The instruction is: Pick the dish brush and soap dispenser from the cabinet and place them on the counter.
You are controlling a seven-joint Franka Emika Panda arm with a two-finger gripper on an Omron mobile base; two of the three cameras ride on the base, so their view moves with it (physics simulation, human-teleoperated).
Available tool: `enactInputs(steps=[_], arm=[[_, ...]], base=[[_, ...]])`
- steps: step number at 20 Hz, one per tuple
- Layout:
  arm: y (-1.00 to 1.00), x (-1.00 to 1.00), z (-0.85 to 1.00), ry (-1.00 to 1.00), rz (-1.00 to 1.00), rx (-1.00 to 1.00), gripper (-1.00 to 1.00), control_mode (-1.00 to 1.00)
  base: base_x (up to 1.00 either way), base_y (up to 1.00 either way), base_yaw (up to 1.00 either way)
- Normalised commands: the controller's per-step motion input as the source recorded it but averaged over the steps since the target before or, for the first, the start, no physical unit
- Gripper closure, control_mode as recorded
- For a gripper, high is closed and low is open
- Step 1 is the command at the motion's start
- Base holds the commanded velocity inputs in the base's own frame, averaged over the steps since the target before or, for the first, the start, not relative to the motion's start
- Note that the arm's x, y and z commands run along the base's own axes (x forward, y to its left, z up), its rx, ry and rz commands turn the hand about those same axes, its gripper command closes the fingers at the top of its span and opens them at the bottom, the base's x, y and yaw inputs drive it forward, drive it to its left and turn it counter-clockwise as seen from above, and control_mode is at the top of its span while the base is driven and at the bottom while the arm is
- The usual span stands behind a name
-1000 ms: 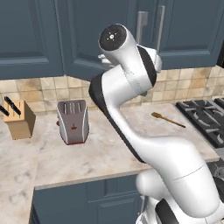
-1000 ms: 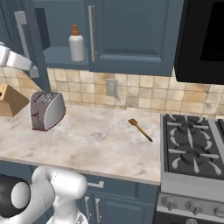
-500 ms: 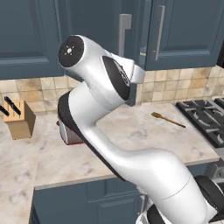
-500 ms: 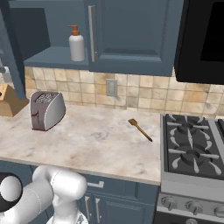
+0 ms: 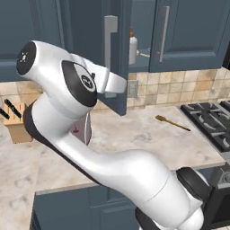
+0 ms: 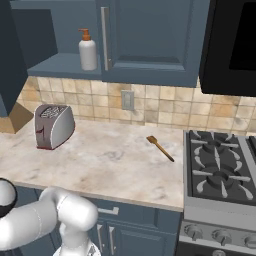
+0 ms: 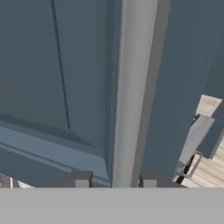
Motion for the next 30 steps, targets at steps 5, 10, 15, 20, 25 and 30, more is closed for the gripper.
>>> enactInputs(steps=[5,10,15,20,25,30], arm=[[0.1,0.0,-0.03,0.0,-0.04,0.0,-1.0,-1.0],[0.0,-0.01,-0.02,0.0,-0.03,0.0,-1.0,-1.0],[0.08,-0.29,-0.25,0.04,-0.01,-0.03,-1.0,-1.0],[-0.01,-0.45,-0.27,0.0,0.0,-0.03,-1.0,-1.0],[-0.46,-0.46,-0.15,-0.02,0.09,-0.03,-1.0,-1.0],[-0.54,-0.61,-0.29,-0.05,0.1,0.0,-1.0,-1.0]], base=[[0.0,0.0,0.0],[0.0,0.0,0.0],[0.0,0.0,0.0],[0.0,0.0,0.0],[0.0,0.0,0.0],[0.0,0.0,0.0]])
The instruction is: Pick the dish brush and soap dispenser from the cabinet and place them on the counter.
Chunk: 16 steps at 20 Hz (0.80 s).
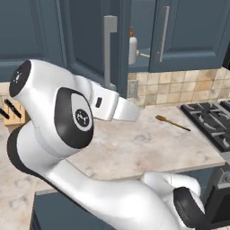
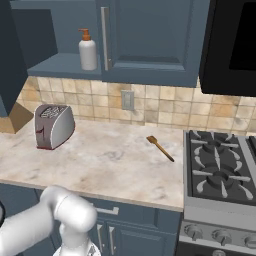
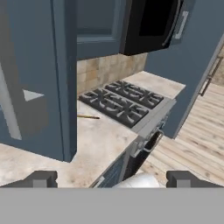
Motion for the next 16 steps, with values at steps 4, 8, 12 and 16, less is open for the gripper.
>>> enactInputs(steps=[4,8,12,16], arm=[[-0.25,-0.71,-0.32,-0.01,0.16,-0.06,-1.0,-1.0],[-0.22,-0.68,-0.43,0.0,0.23,-0.05,-1.0,-1.0],[-0.21,-0.57,-0.31,0.03,0.25,-0.08,-1.0,-1.0],[-0.18,-0.29,-0.1,0.15,0.27,-0.1,-1.0,-1.0]], base=[[0.0,0.0,0.0],[0.0,0.0,0.0],[0.0,0.0,0.0],[0.0,0.0,0.0]])
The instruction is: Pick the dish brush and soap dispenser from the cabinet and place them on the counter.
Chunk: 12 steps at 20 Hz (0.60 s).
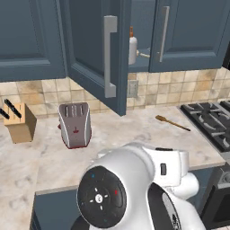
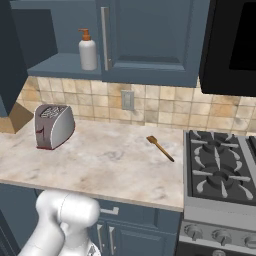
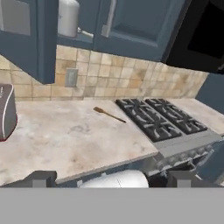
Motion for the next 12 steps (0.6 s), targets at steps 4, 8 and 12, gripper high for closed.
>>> enactInputs(steps=[4,8,12], arm=[[-0.17,-0.26,0.0,0.13,0.22,-0.01,-1.0,-1.0],[-0.09,-0.35,0.0,0.09,0.09,0.02,-1.0,-1.0],[-0.61,-0.05,-0.01,0.22,-0.02,0.28,-1.0,-1.0]], base=[[0.0,0.0,0.0],[0.0,0.0,0.0],[0.0,0.0,0.0]])
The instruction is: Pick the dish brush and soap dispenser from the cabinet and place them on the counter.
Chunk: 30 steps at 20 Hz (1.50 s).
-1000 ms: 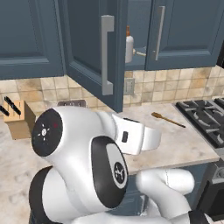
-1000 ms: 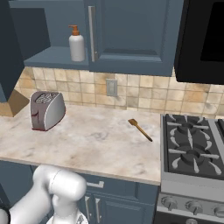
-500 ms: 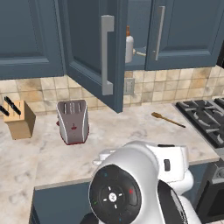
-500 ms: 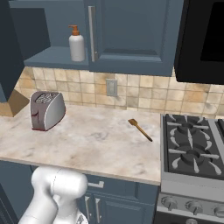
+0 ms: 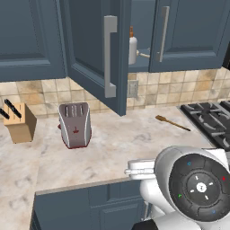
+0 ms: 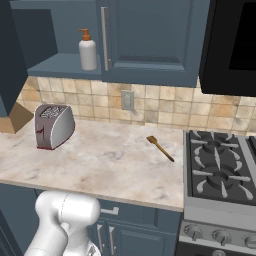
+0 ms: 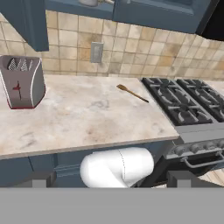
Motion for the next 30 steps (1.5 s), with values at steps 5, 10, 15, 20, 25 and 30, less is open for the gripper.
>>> enactInputs(steps=[5,10,15,20,25,30], arm=[[-0.7,0.0,-0.06,0.21,-0.02,0.37,-1.0,-1.0],[-0.62,0.01,-0.11,0.07,0.0,0.34,-1.0,-1.0],[-0.52,0.17,-0.16,0.03,-0.02,0.44,-1.0,-1.0],[-0.24,0.41,-0.08,-0.04,-0.07,0.49,-1.0,-1.0],[-0.07,0.3,-0.08,0.01,-0.02,0.41,-1.0,-1.0],[0.24,0.15,0.01,0.08,0.03,0.13,-1.0,-1.0]], base=[[0.0,0.0,0.0],[0.0,0.0,0.0],[0.0,0.0,0.0],[0.0,0.0,0.0],[0.0,0.0,0.0],[0.0,0.0,0.0]])
